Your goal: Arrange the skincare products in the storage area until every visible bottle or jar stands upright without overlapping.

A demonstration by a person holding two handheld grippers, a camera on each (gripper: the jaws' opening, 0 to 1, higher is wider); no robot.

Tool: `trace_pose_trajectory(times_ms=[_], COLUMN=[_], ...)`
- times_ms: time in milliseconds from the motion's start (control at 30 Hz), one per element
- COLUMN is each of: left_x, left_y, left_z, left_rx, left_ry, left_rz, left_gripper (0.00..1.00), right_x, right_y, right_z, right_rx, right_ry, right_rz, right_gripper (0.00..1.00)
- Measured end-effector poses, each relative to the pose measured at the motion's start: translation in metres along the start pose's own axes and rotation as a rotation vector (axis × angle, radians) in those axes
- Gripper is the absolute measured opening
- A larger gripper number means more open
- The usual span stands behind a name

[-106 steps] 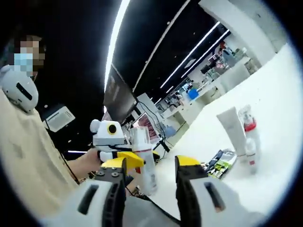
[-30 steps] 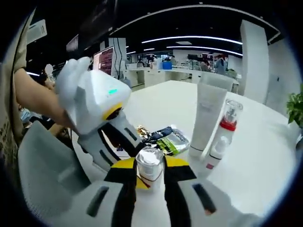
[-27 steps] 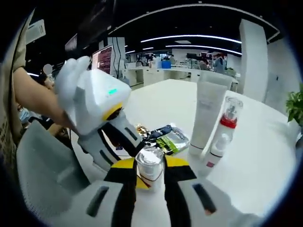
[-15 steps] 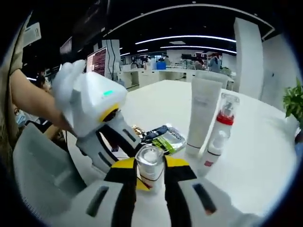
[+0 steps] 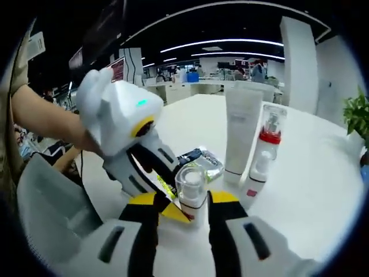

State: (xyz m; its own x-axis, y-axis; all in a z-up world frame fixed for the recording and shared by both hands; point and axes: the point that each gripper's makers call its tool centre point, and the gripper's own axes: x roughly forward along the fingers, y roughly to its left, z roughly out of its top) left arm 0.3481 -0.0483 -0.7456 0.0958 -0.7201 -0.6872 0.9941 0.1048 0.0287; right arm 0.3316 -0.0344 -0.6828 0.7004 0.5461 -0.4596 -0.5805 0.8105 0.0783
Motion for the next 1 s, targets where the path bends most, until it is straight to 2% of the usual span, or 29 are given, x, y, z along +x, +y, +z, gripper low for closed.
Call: trace_pose_trajectory(times_ms=[267,767,1000], left_x=[0.007,0.019,0.021], left_y=[0.015,0.040,0.047], left_z=[0.008,0.018,0.022], left_rx=[0.015,0.023,0.025], left_ry=[-0.008,-0.012,-0.010], left_rz=[-0.012,-0.029,-0.025], left_gripper=[0.16,0.16,0.16], right_x=[-0.005,-0.025,-0.033], right_y=[-0.001,-0.031,-0.042], right_z=[-0.005,-0.020,-0.016], right_rx=[0.036,0.099,0.116], right_ry=[-0.009,-0.002,-0.018], right_rz=[0.012,-0.073,-0.110], right_gripper=[0.47,0.62,0.70])
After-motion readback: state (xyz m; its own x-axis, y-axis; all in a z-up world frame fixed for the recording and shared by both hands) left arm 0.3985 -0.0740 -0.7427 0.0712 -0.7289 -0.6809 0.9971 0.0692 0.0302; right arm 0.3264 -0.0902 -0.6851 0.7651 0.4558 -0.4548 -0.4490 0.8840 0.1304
